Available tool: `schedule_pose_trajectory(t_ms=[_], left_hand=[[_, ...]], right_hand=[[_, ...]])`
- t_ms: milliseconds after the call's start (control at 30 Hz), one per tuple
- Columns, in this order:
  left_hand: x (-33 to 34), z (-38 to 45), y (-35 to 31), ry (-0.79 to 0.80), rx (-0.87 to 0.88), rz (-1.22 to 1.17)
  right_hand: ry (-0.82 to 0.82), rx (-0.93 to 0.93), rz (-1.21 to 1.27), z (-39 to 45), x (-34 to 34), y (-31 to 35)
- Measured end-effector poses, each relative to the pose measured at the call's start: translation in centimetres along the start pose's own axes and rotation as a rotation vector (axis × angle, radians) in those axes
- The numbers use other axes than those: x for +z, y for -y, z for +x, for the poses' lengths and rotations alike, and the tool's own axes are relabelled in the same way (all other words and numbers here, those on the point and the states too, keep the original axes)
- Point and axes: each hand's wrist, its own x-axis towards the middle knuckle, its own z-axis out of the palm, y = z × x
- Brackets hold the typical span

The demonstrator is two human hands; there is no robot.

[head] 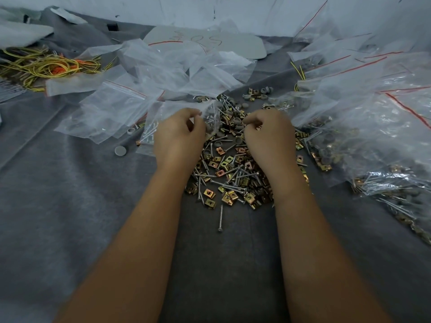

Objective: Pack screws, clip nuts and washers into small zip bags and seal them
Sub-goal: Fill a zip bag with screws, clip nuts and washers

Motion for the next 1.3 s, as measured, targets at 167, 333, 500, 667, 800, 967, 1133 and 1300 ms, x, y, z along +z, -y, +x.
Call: schedule_pose_trajectory(t_ms=[167, 333, 500, 667, 800, 967, 1133, 1300], left_hand=[[-0.2, 0.6, -0.1, -0.033, -0.117, -0.169], [-0.2, 0.4, -0.1, 0.033, -0.127, -0.243], [-0.3, 0.2, -0.4, 0.056, -0.111, -0.271], [0.0, -0.2, -0.4, 0.114, -0.055, -0.254], [-0.1, -0.3, -0.5, 0.118, -0.011, -0.236], [0.0, 0.2, -0.3, -0.047, -0.099, -0.251], [0.0, 0.4, -0.2, -0.087, -0.105, -0.279], [0.1, 0.3, -0.2, -0.063, -0.111, -0.255]], right_hand=[[0.157, -0.106, -0.279, -0.4, -0.1, 0.5], [0.131, -0.148, -0.315, -0.3, 0.3, 0.3], [-0.015, -0.138, -0.013, -0.4, 0.3, 0.6], [-0.098, -0.201, 0.284, -0.8, 0.8, 1.6], [-0.040, -0.286, 0.145, -0.8, 1.6, 1.4], [-0.037, -0.223, 0.162, -0.6, 1.1, 1.0], [0.230, -0.358, -0.119, -0.7, 1.3, 1.0], [0.259, -0.352, -0.268, -0.7, 1.1, 0.9]])
